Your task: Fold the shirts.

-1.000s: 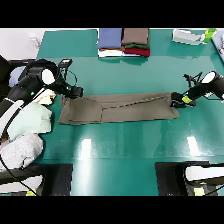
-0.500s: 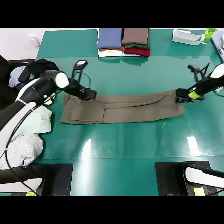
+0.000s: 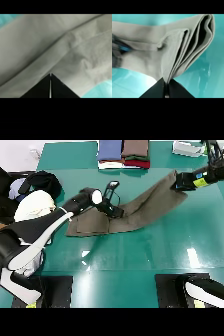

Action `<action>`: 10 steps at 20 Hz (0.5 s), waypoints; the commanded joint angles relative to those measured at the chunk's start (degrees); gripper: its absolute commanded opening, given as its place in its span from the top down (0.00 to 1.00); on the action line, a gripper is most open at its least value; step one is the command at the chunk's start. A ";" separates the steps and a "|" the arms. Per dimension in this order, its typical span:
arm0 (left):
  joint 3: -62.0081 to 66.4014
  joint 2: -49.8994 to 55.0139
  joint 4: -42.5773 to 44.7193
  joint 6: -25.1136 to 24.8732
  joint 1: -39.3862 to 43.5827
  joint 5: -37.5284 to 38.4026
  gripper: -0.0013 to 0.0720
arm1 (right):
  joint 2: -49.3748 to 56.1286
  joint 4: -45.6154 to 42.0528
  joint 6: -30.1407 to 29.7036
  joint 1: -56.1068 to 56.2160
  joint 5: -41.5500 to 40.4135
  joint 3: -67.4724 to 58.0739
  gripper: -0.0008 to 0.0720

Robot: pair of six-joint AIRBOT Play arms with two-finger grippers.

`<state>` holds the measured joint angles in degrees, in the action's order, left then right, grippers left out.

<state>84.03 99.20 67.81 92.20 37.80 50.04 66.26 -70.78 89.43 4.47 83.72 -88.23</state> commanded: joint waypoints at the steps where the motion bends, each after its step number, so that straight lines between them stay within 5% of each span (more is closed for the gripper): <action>1: 1.36 4.20 -3.76 -1.42 1.79 -0.33 0.96 | 1.03 0.81 3.13 5.42 0.11 -5.64 0.97; 10: 5.81 0.17 0.00 -0.72 -3.30 3.63 0.96 | 9.62 0.81 7.23 15.28 0.37 -17.14 0.97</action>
<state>88.29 102.00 65.73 91.22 36.95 51.90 73.49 -70.04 95.11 16.71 84.20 -102.35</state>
